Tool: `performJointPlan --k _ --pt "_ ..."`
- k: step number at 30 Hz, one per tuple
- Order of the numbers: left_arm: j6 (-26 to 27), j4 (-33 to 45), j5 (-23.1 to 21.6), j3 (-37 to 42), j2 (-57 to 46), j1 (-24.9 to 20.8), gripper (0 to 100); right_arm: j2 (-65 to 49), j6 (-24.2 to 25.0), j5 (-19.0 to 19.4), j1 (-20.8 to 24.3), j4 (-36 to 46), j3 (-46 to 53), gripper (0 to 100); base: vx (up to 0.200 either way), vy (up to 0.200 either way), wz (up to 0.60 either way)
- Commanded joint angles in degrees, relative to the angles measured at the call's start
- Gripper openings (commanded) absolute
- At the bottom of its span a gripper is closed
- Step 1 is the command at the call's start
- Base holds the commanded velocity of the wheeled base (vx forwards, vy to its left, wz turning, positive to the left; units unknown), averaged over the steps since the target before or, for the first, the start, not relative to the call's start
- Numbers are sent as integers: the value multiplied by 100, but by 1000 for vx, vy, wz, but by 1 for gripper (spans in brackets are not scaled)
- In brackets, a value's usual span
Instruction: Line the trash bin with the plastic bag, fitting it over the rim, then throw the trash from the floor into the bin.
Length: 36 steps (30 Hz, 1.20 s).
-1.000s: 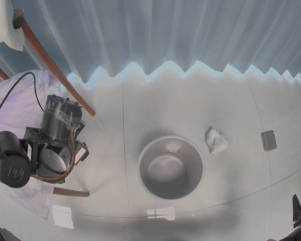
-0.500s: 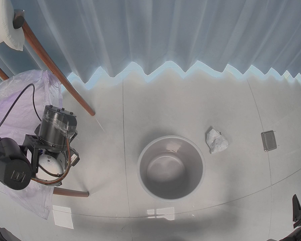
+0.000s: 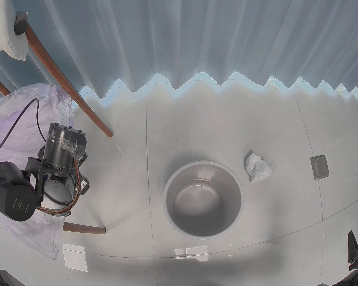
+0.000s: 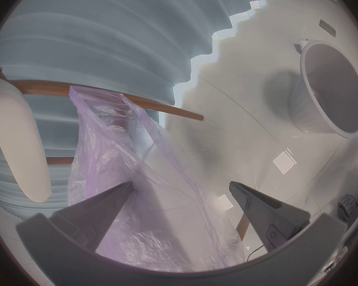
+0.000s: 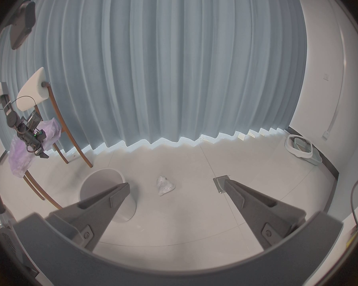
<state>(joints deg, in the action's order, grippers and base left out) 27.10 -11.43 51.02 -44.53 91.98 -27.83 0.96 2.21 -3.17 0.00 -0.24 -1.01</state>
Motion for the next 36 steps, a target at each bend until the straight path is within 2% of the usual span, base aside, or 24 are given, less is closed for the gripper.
performJointPlan --k 1,2,13,24,27,28,29,31,36 --pt "6 -8 5 -3 -4 6 100 -96 -1 1 0 -2 101 100 0 0 0" --pt "6 -8 5 -3 -4 6 0 -96 -1 1 0 -2 101 100 0 0 0" --pt "-29 -17 -48 -12 -84 -3 0 -96 -1 1 0 -2 101 100 0 0 0" --pt "-82 -166 -127 50 -760 -91 0 -96 -1 1 0 -2 101 100 0 0 0" --pt "-91 -201 -496 24 -980 -82 0 -96 -1 1 0 -2 101 100 0 0 0" --pt "-91 -201 -496 24 -980 -82 0 -96 -1 1 0 -2 101 100 0 0 0" --pt "-100 -236 -707 6 -1129 -47 0 -96 -1 1 0 -2 101 100 0 0 0" --pt "-108 -254 -795 15 -1200 -47 0 -96 -10 1 0 -2 101 100 0 0 0" --pt "-565 -263 -1481 32 -1595 -38 0 -96 -10 1 0 -2 101 100 0 0 0"
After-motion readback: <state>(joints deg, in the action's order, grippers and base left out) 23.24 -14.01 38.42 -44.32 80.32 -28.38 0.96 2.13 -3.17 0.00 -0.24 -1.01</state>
